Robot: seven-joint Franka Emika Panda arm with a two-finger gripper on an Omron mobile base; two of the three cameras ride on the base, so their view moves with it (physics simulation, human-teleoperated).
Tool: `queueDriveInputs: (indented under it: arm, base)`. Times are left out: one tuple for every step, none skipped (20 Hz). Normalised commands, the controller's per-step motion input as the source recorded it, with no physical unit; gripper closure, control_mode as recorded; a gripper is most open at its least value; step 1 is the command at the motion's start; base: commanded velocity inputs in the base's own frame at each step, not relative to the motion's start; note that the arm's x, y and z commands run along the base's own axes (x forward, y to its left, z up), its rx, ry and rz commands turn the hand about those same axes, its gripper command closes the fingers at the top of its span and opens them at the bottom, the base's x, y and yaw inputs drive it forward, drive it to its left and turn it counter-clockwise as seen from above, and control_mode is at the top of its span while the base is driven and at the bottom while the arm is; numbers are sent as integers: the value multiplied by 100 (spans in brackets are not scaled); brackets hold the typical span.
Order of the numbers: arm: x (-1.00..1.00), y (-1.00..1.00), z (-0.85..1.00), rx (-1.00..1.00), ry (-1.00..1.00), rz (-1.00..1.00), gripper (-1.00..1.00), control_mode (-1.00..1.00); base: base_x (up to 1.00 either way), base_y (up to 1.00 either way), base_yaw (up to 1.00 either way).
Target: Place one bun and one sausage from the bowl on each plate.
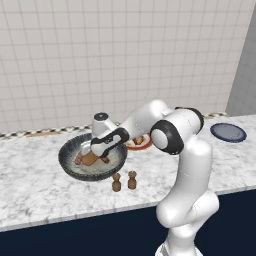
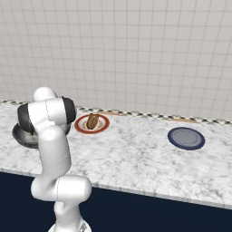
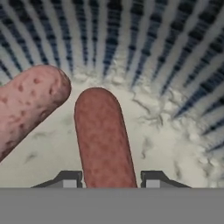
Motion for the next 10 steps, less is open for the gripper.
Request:
queueDriveInputs:
  arm:
    - [-8,-2,0,0,0,0,100,-100]
    - [-36,-33,5,2,-2,0,100,-100]
    - [-31,-43,33,4,0,0,100,-100]
    - [-66,-49,57,3,-10,0,100,-100]
    - [-49,-47,63,4,-7,0,100,-100]
    - [-50,-47,67,5,-5,0,100,-100]
    - [-33,-46,77,6,-2,0,100,-100]
    - [-21,-51,86,6,-1,0,100,-100]
    - [-19,-50,99,5,-1,0,100,-100]
    - [-16,-47,84,3,0,0,100,-100]
  base:
    - [0,0,0]
    - [0,0,0]
    - [0,0,0]
    - [0,0,0]
    - [0,0,0]
    - [0,0,0]
    - [0,0,0]
    - [0,0,0]
    - [0,0,0]
    - [0,0,0]
